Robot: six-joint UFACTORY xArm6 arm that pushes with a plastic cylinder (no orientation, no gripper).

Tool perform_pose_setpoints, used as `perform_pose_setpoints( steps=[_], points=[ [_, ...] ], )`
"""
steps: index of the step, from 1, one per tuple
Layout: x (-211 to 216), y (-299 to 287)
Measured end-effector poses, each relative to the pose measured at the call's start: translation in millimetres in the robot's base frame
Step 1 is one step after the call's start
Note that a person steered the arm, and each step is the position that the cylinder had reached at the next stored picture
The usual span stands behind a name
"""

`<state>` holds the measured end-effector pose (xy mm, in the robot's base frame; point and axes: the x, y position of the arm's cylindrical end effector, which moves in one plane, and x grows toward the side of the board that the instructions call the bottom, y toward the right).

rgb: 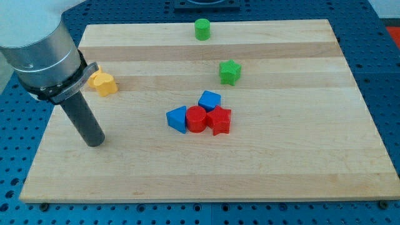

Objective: Touch the top of the hexagon

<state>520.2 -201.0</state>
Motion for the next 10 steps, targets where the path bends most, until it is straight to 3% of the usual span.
perform_pose_setpoints(
  steps=[2, 3, 5, 6, 8, 10],
  points=[
    [-81, -46],
    [-81, -60],
    [-176, -63],
    [-181, -53],
    [-219, 29],
    [-220, 27]
  ],
)
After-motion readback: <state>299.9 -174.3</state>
